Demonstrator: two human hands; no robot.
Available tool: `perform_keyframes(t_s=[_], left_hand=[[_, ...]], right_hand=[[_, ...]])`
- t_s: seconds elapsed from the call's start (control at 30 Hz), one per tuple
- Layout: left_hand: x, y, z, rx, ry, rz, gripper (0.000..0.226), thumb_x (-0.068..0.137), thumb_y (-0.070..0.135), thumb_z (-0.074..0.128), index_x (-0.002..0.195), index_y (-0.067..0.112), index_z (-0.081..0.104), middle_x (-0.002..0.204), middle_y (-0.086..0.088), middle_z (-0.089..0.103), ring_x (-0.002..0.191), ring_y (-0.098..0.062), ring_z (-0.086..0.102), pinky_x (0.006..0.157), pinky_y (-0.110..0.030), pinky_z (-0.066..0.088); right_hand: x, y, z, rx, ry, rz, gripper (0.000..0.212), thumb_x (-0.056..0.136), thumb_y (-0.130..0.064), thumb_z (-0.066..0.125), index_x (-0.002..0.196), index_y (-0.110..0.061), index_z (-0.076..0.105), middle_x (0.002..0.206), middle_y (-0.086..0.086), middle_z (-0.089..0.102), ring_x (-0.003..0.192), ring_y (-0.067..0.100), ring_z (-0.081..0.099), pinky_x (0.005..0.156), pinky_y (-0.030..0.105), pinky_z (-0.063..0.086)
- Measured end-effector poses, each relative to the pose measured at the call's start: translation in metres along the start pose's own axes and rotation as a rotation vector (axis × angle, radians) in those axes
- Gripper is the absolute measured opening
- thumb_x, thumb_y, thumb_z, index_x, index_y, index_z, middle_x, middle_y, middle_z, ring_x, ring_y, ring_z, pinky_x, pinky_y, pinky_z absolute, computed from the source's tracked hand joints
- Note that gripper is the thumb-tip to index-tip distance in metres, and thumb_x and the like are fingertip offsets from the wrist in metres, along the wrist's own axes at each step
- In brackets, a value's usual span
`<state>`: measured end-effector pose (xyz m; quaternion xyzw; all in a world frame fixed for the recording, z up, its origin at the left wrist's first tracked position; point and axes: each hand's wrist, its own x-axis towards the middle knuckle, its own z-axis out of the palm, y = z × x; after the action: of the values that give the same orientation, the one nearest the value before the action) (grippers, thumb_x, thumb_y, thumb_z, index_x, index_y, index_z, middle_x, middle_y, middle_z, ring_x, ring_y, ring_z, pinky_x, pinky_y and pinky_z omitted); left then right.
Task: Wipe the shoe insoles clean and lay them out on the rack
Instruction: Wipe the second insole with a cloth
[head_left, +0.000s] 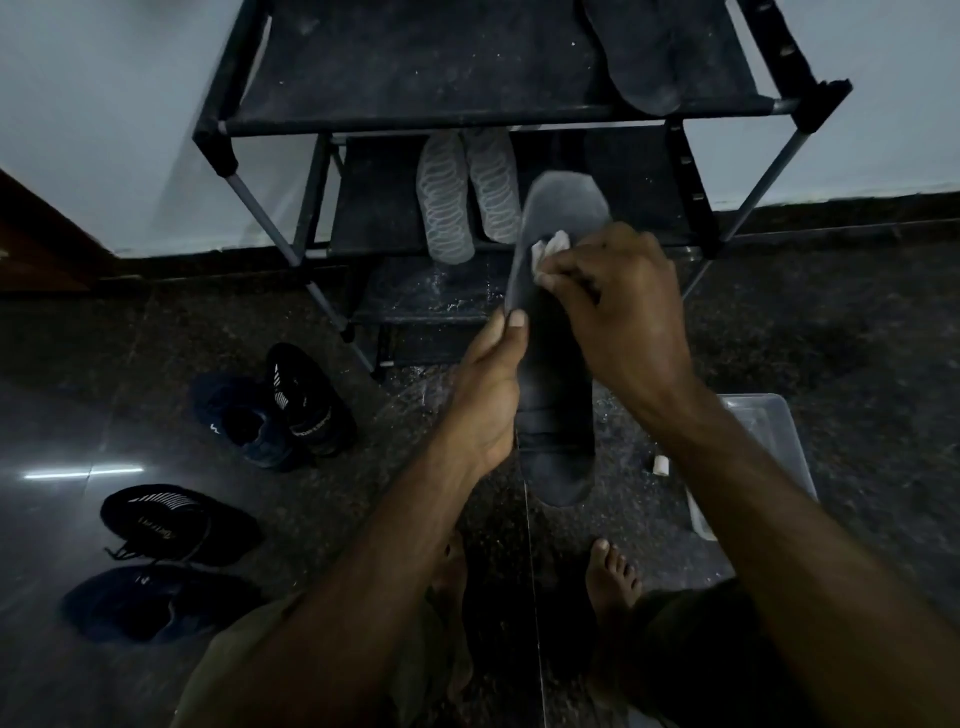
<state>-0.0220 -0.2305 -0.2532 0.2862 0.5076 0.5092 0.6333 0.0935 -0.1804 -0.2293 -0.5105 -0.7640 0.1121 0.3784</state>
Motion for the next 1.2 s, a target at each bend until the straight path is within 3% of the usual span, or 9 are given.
perform_keyframes(t_s=[0.2,0.37,0.47,0.6,0.7,0.87,0.97,1.03,1.2], left_hand=[[-0.002,0.002,0.002,-0.022,-0.039,0.015,0.027,0.106,0.017,0.036,0.117,0.028,0.057,0.109,0.008,0.07,0.105,-0.006,0.066,0.092,-0.024,0.053],[-0.002,-0.001,0.002,0.054,-0.06,0.029,0.024,0.105,0.015,0.038,0.094,0.03,0.053,0.072,0.026,0.069,0.073,0.012,0.065,0.067,-0.009,0.051],[0.001,-0.001,0.001,0.038,-0.045,0.017,0.025,0.105,0.015,0.038,0.106,0.029,0.059,0.094,0.018,0.073,0.093,0.004,0.067,0.082,-0.015,0.052],[0.002,0.0,0.0,0.015,-0.037,0.032,0.032,0.105,0.012,0.035,0.129,0.02,0.055,0.127,-0.002,0.063,0.12,-0.013,0.058,0.1,-0.026,0.049],[0.004,-0.003,-0.002,0.018,-0.075,0.069,0.034,0.105,0.009,0.036,0.133,0.019,0.052,0.131,-0.004,0.062,0.123,-0.015,0.057,0.102,-0.027,0.047],[0.006,-0.004,-0.003,0.009,-0.124,0.068,0.038,0.102,0.001,0.036,0.131,0.018,0.052,0.133,-0.012,0.059,0.125,-0.024,0.055,0.107,-0.036,0.044],[0.009,0.003,-0.006,-0.032,-0.111,0.048,0.036,0.096,-0.008,0.039,0.126,0.003,0.055,0.118,-0.019,0.064,0.109,-0.028,0.061,0.098,-0.039,0.048],[0.012,0.008,-0.011,-0.048,-0.105,0.063,0.035,0.094,-0.011,0.041,0.117,0.007,0.059,0.107,-0.008,0.069,0.1,-0.015,0.066,0.086,-0.026,0.054],[0.017,0.013,-0.023,-0.008,-0.138,0.09,0.052,0.089,-0.019,0.039,0.132,0.008,0.049,0.128,-0.01,0.061,0.119,-0.015,0.059,0.095,-0.023,0.05]], right_hand=[[0.0,-0.004,0.003,-0.036,-0.072,-0.005,0.013,0.09,-0.031,0.063,0.093,-0.028,0.074,0.092,-0.008,0.068,0.094,0.013,0.058,0.087,0.045,0.042],[0.002,0.01,0.002,0.016,-0.025,0.095,0.013,0.087,-0.024,0.068,0.095,-0.017,0.076,0.09,0.004,0.067,0.086,0.024,0.06,0.075,0.038,0.05],[0.001,0.001,-0.002,0.09,-0.024,0.047,0.01,0.087,-0.021,0.068,0.09,-0.016,0.076,0.087,-0.002,0.069,0.084,0.013,0.062,0.077,0.032,0.05],[-0.006,-0.016,0.01,-0.012,-0.094,-0.077,0.016,0.093,-0.025,0.06,0.088,-0.025,0.076,0.09,-0.012,0.07,0.092,0.004,0.061,0.101,0.047,0.037],[0.0,-0.008,0.009,0.019,-0.088,-0.079,0.016,0.091,-0.024,0.061,0.086,-0.023,0.076,0.085,-0.009,0.071,0.083,0.006,0.063,0.089,0.045,0.048],[0.0,0.001,0.001,0.157,-0.049,0.078,0.008,0.086,-0.015,0.07,0.09,-0.013,0.076,0.086,-0.004,0.068,0.075,-0.003,0.057,0.074,0.005,0.04],[-0.003,-0.002,0.001,0.215,-0.104,0.104,0.007,0.084,-0.013,0.072,0.09,-0.012,0.076,0.085,-0.008,0.063,0.076,-0.008,0.055,0.074,0.003,0.04],[-0.004,-0.007,0.001,0.242,-0.165,0.077,0.008,0.083,-0.013,0.073,0.091,-0.013,0.076,0.085,-0.011,0.062,0.079,-0.009,0.055,0.076,0.003,0.04],[-0.005,-0.014,0.001,0.276,-0.232,0.07,0.009,0.085,-0.015,0.072,0.093,-0.014,0.075,0.089,-0.01,0.063,0.083,-0.008,0.056,0.079,0.006,0.042]])
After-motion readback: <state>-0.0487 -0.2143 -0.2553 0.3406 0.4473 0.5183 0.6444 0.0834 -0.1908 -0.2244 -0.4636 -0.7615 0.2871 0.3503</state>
